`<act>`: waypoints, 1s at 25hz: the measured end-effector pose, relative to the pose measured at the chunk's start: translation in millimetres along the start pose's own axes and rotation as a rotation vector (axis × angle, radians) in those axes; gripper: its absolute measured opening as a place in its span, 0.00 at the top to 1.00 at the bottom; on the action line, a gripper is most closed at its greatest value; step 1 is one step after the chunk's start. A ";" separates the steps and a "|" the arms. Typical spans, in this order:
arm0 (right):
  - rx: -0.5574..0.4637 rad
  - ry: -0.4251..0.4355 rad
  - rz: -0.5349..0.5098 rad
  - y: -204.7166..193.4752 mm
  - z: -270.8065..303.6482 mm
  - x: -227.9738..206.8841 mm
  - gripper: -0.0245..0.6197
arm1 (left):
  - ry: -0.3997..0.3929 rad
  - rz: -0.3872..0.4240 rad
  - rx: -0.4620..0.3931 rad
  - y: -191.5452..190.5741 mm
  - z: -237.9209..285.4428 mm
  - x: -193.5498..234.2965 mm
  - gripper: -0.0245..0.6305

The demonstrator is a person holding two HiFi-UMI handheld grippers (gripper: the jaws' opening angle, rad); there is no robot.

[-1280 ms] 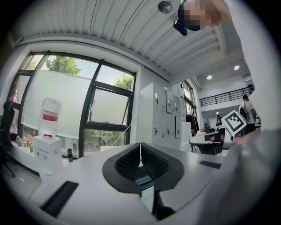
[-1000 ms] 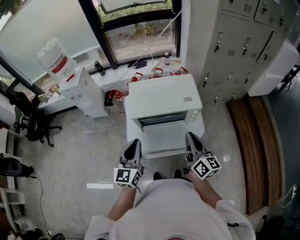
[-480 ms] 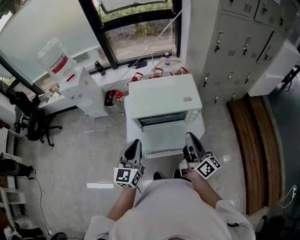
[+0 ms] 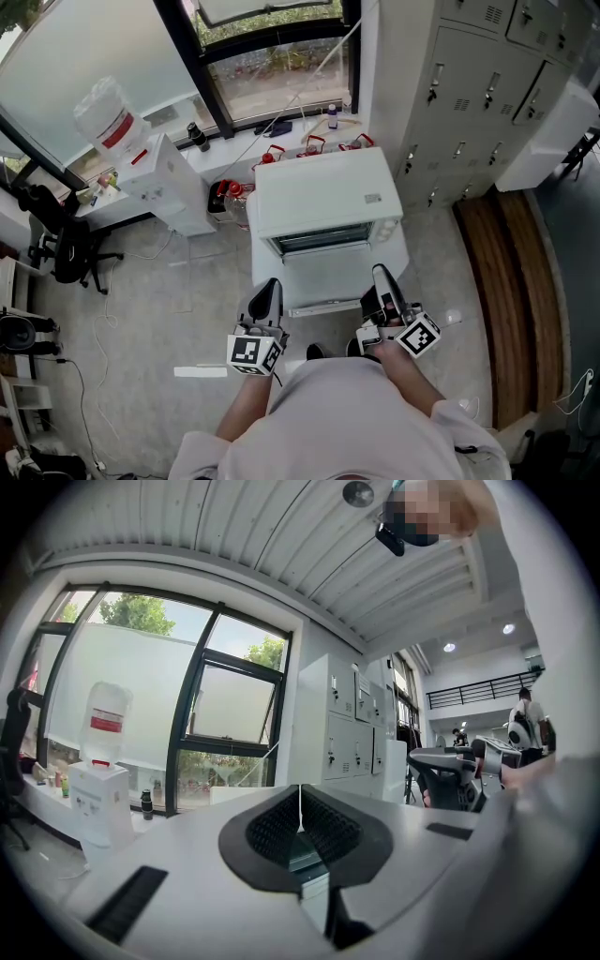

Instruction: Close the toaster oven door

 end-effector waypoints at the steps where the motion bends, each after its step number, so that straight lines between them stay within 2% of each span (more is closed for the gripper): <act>1: -0.005 0.003 0.012 0.8 -0.2 -0.9 0.95 | 0.000 -0.001 0.000 -0.3 -0.4 0.0 0.93; 14: -0.048 -0.003 0.204 -3.0 -4.8 -20.0 0.95 | 0.000 -0.007 0.008 -0.2 -2.3 0.7 0.93; 17: -0.045 -0.006 0.215 -6.3 -7.6 -25.7 0.95 | -0.002 -0.005 0.011 -0.7 -2.9 1.1 0.93; 25: -0.064 -0.103 0.215 -12.3 -32.7 -60.6 0.95 | -0.012 -0.006 0.028 -4.0 -5.0 0.6 0.93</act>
Point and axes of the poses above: the fingertips, and each gripper's own axes: z forward along the fingers, x to its left, y out of its top, the point moved 8 cm from there along -z, backward along the fingers, and after that the axes turned 7 degrees about z, right-handed, at the moved point
